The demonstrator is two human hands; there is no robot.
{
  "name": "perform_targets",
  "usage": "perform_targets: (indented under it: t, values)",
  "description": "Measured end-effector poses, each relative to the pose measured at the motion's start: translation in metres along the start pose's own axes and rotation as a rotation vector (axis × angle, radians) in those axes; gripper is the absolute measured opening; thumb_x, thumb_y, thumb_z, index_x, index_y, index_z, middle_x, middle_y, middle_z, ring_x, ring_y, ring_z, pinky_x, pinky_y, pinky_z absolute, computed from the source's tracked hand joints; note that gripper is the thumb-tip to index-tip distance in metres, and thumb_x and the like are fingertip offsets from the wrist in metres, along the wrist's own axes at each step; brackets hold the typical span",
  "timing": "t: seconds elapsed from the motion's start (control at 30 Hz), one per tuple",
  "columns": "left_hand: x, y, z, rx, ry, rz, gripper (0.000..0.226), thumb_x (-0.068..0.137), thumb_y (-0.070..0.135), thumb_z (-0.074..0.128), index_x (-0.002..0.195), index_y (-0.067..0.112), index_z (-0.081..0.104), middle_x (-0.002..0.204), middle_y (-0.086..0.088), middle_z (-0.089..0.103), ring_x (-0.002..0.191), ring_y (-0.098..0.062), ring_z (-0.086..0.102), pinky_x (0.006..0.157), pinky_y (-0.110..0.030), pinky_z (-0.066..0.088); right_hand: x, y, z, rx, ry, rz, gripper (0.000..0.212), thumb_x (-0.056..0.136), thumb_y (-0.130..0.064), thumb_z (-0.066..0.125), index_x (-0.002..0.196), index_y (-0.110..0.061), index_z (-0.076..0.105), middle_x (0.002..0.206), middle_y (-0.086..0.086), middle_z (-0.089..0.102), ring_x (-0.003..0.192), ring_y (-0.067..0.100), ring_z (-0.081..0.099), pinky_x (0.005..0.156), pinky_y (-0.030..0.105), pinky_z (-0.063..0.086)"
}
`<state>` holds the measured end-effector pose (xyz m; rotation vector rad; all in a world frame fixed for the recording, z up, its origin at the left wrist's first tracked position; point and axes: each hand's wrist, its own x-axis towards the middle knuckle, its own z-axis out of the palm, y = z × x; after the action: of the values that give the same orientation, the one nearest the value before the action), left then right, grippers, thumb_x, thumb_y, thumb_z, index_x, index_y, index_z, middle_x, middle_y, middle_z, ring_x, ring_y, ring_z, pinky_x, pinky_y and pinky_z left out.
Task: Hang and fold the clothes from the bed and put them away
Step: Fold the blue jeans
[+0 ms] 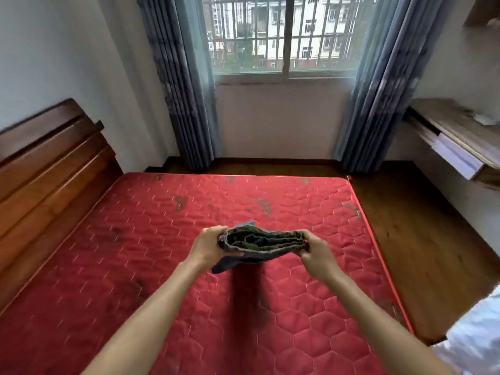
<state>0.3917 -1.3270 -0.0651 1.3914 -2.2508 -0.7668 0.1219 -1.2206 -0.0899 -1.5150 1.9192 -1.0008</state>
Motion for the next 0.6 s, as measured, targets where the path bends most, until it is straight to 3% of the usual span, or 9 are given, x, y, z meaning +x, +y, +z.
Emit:
perform_targets:
  t: [0.1,0.2,0.3,0.4,0.47,0.6]
  values:
    - [-0.067,-0.043,0.063,-0.033,-0.19,-0.126,0.041,0.04,0.068,0.08,0.068,0.046,0.06,0.065,0.015,0.064,0.062,0.0,0.056,0.059,-0.028,0.045,-0.067,0.052,0.044,-0.026,-0.18,0.096,0.031,0.08,0.002,0.073,0.104,-0.018,0.068,0.091,-0.007,0.07,0.087,0.006,0.063,0.075,0.009,0.042]
    - [-0.128,-0.08,0.122,-0.042,-0.327,-0.226,0.058,0.04,0.07,0.081,0.089,0.04,0.068,0.076,0.017,0.07,0.072,-0.002,0.064,0.068,-0.029,0.052,-0.125,0.097,0.081,-0.037,-0.322,0.187,0.043,0.08,0.002,0.071,0.093,-0.037,0.06,0.088,-0.011,0.069,0.087,-0.003,0.06,0.078,0.018,0.044]
    - [-0.185,-0.106,0.173,-0.029,-0.404,-0.32,0.066,0.043,0.075,0.07,0.093,0.031,0.069,0.082,0.015,0.069,0.079,-0.006,0.064,0.07,-0.029,0.049,-0.179,0.142,0.114,-0.067,-0.41,0.287,0.05,0.08,0.001,0.07,0.089,-0.046,0.054,0.087,-0.016,0.068,0.085,-0.006,0.06,0.077,0.014,0.043]
    - [-0.241,-0.125,0.218,-0.059,-0.476,-0.399,0.058,0.051,0.07,0.071,0.087,0.025,0.068,0.083,0.01,0.067,0.08,-0.014,0.063,0.07,-0.033,0.047,-0.229,0.174,0.137,-0.111,-0.505,0.388,0.04,0.079,0.0,0.068,0.093,-0.037,0.063,0.083,-0.018,0.065,0.082,-0.003,0.056,0.073,0.008,0.039]
    - [-0.273,-0.137,0.245,-0.075,-0.51,-0.452,0.044,0.061,0.058,0.079,0.089,0.027,0.066,0.084,0.007,0.068,0.082,-0.019,0.064,0.07,-0.035,0.046,-0.256,0.192,0.151,-0.135,-0.559,0.446,0.032,0.078,0.002,0.067,0.097,-0.024,0.07,0.082,-0.016,0.064,0.081,0.001,0.058,0.071,0.012,0.039]
    - [-0.314,-0.164,0.291,-0.114,-0.569,-0.547,0.036,0.064,0.055,0.082,0.077,0.029,0.061,0.077,0.008,0.068,0.079,-0.018,0.064,0.068,-0.036,0.049,-0.287,0.225,0.18,-0.165,-0.646,0.511,0.038,0.075,0.006,0.064,0.097,-0.024,0.071,0.081,-0.01,0.07,0.079,0.008,0.062,0.069,0.016,0.037]
